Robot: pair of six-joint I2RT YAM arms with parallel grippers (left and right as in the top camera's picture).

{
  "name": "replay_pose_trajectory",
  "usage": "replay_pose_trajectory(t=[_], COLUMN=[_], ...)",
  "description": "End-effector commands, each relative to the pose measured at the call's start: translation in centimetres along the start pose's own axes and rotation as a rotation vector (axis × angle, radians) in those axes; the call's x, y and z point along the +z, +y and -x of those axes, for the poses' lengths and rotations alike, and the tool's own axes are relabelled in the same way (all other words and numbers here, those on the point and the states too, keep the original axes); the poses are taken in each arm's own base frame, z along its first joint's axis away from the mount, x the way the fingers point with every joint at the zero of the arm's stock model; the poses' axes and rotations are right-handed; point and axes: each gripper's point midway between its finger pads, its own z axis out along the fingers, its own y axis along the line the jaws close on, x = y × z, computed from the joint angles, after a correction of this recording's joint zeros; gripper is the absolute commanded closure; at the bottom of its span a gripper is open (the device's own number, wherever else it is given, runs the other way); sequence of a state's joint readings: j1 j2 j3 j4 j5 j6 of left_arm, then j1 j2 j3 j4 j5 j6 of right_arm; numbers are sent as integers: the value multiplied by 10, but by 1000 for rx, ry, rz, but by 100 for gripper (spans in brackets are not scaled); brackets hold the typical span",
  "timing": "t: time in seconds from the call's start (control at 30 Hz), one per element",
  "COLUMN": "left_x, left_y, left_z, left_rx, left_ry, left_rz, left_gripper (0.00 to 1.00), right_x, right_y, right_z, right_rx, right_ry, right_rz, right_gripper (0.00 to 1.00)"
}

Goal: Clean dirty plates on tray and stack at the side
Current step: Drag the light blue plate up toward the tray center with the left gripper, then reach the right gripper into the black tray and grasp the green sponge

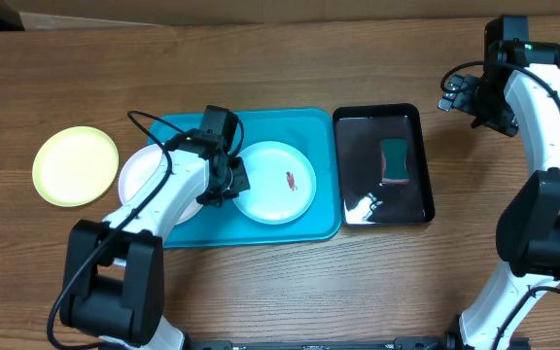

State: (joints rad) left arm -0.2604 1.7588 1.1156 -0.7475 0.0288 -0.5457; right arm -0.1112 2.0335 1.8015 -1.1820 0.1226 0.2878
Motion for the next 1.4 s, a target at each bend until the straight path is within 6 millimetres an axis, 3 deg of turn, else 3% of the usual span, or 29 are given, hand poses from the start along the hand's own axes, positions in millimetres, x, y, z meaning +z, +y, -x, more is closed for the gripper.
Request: replay_pose_trajectory(t=[0.0,0.1,0.13,0.27,0.37,0.57,0.7,0.77,0.87,1.0,1.23,1.3,1.37], left_x=[9,15,18,27,33,34,34,34,35,35,33,33,33], left_y=[0,-1,-1,3,5,4,3,3,2,2,-1,-2,-2], left_z=[5,6,5,-1,-4,-3,-1,-1,-2,-4,-8,-9,-9], left_rx=[-17,-17,-16,-16,-16,-15,-15,-15,-15,-16,-1,7,7], left_ry=[-13,-12,-4,30,47,42,36,37,40,51,78,79,79], left_rz=[6,5,9,31,41,36,33,33,27,26,8,6,6], left_gripper=[95,72,69,67,59,65,53,33,28,28,49,53,52], right_x=[-12,-12,-12,-12,-12,-12,-12,-12,-12,-12,-14,-15,-17], right_y=[-2,-2,-2,-2,-2,-2,-2,-2,-2,-2,9,29,34], right_z=[6,6,6,6,6,6,6,6,6,6,18,-3,-21], right_rx=[10,10,10,10,10,10,10,10,10,10,15,6,-56], right_ry=[-36,-36,-36,-36,-36,-36,-36,-36,-36,-36,-85,17,92], right_rz=[4,4,4,4,5,5,5,4,5,4,58,180,225], right_gripper=[0,0,0,0,0,0,0,0,0,0,0,0,0])
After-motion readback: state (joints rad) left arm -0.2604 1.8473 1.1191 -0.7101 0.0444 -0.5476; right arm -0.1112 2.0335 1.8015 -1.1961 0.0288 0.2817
